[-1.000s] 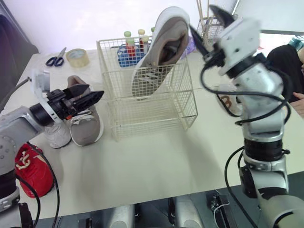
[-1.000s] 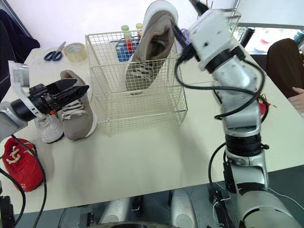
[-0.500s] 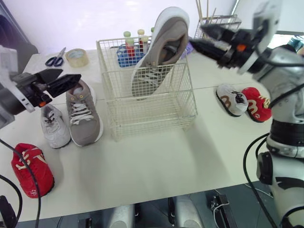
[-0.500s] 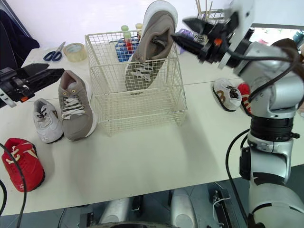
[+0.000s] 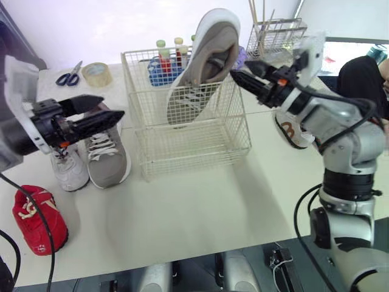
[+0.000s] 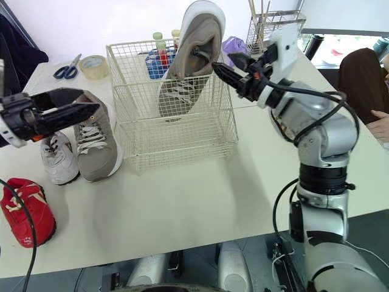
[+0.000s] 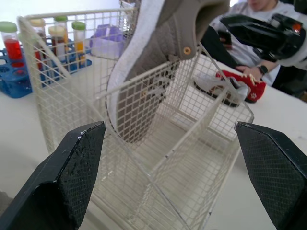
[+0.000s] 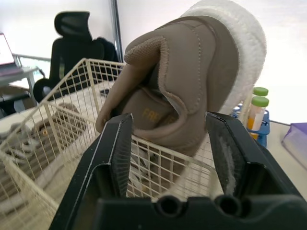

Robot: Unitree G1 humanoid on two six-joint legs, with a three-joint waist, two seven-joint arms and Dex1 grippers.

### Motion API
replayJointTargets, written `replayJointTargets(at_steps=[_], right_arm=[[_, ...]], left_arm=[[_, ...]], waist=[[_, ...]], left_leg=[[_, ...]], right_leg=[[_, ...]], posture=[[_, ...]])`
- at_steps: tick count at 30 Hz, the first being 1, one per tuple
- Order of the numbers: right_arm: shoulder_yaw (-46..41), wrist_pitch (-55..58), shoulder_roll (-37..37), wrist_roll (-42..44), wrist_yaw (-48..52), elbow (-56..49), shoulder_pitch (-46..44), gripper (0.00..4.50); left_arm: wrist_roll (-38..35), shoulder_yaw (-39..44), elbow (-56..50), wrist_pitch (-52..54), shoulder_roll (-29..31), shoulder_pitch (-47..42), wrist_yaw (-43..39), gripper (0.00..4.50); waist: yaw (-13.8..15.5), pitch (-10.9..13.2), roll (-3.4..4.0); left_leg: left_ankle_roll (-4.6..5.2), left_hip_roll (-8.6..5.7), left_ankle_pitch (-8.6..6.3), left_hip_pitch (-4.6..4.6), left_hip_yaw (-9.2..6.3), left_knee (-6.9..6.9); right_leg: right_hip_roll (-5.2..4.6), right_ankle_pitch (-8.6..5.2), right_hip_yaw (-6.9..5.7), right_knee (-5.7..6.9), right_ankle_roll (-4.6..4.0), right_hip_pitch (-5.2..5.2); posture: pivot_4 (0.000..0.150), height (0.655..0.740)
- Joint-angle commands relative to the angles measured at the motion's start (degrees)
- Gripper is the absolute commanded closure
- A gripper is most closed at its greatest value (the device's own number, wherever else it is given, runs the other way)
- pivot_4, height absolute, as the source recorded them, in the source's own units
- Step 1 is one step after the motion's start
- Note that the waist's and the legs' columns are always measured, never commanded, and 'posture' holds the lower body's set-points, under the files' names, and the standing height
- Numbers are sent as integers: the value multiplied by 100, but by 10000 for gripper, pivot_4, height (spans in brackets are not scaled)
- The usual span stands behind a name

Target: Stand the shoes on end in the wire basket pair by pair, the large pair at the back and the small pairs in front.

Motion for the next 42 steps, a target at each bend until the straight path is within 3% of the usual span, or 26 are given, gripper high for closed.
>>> replayJointTargets(at_steps=[1, 9, 12, 14, 16, 23, 37, 42], right_arm=[[-99, -93, 327, -145, -654, -40, -230, 19524], [345, -751, 799, -1041, -1451, 437, -524, 19524], [543, -1001, 785, -1378, -1492, 563, -607, 28236], [629, -1101, 787, -1508, -1493, 587, -643, 38629], [677, -1160, 797, -1605, -1493, 580, -695, 44445], [845, -1569, 662, -2073, -1461, 322, -805, 44445], [1579, -3707, 131, -3600, -1182, 348, -787, 44445], [1810, -3296, 314, -3599, -880, 486, -582, 44445]], left_arm=[[-71, 35, -204, -222, -125, 32, 89, 0], [125, 36, -305, -522, -463, 418, 113, 0], [240, -3, -286, -640, -524, 512, 85, 0], [313, -27, -278, -712, -570, 563, 77, 0], [370, -50, -280, -767, -614, 608, 60, 0], [541, -113, -196, -908, -676, 678, -26, 0], [810, -390, 20, -1066, -768, 495, -113, 0], [877, -394, -16, -1070, -797, 498, -57, 0]], waist=[[7, 0, 0], [-3, -1, 1], [-16, 0, 2], [-8, -1, 2], [-5, 0, 2], [-15, 0, 2], [-13, 0, 2], [-38, 0, 2]], left_leg=[[0, -2, 0, 0, 0, 0], [-2, -4, 1, 1, 0, -1], [-1, -6, 1, 1, 0, -1], [-1, -6, 1, 1, -1, -1], [-1, -7, 1, 1, -1, 0], [-1, -8, 1, 1, -1, -3], [-1, -8, 1, 0, -2, -5], [-1, -6, 1, 0, -2, -6]], right_leg=[[-1, 0, 0, 0, 0, 0], [-1, 0, 2, 0, -1, -1], [0, 0, 2, 1, -1, -1], [0, 0, 2, 1, -1, -1], [0, 0, 2, 1, -1, 0], [0, 0, 2, 1, -1, -1], [0, 0, 2, 0, 0, -3], [2, 0, 2, 1, 0, -4]], posture=[[1500, 7400], [1500, 7400], [1500, 7400], [1500, 7400], [1500, 7400], [1500, 7400], [1500, 7400], [1500, 7400]])
